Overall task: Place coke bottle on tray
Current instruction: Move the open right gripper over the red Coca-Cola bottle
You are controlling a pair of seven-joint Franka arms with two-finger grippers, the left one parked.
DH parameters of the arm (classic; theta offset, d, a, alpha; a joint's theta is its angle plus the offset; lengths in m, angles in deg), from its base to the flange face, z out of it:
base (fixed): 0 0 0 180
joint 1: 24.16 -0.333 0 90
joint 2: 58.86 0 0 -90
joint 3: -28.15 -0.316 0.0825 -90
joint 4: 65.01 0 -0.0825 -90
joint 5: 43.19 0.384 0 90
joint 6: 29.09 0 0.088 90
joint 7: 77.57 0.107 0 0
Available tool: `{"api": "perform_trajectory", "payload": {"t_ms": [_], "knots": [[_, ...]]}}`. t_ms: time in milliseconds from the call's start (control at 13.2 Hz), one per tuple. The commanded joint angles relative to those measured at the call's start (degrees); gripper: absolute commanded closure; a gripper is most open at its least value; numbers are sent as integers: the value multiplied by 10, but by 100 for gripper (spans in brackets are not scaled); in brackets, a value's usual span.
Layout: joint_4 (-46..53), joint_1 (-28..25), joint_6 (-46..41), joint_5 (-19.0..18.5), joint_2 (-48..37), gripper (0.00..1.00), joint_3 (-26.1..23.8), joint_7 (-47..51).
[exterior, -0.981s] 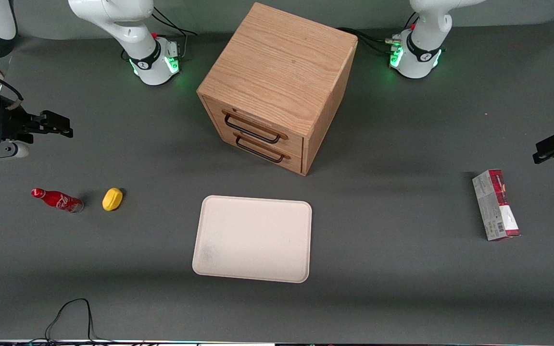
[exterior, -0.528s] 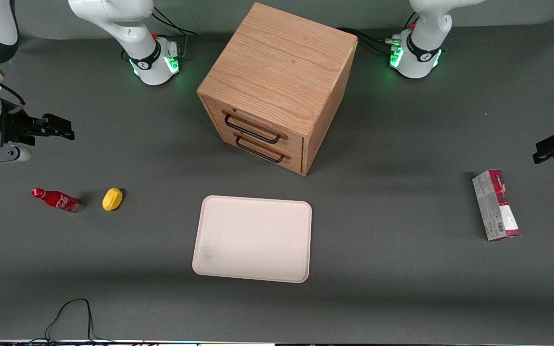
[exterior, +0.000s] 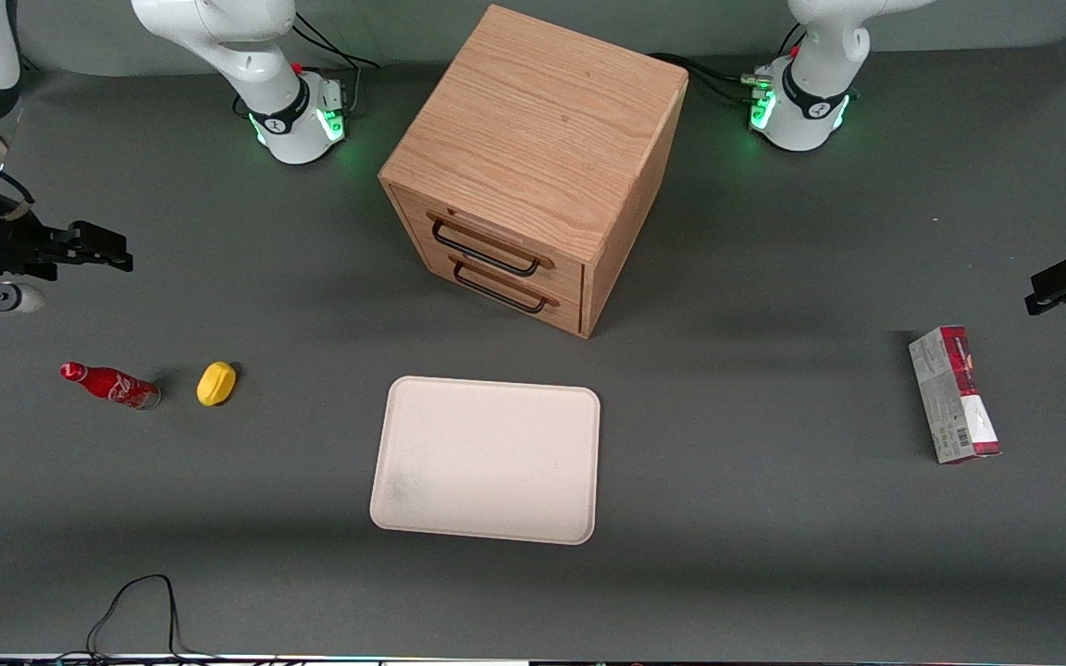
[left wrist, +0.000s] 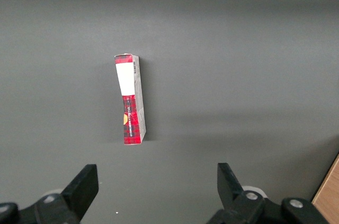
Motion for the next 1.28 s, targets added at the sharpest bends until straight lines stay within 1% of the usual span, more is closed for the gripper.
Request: {"api": "perform_trajectory", "payload": {"t_ms": [0,75,151,377,528,604,755,981,1132,1208], "knots": [[59,43,21,5,64,0,47,-131],[106,44,18,5,95,0,62,-168],[139,45,10,4,118,0,69,-172],[141,47,7,4,128,0,70,-178],[143,65,13,4,141,0,70,-201],[142,65,20,4,156,0,70,-201],[133,65,71,7,195,0,70,-201],[114,71,115,11,222,0,70,-200],[56,76,166,10,210,0,70,-200],[25,76,179,10,195,0,76,-200]]}}
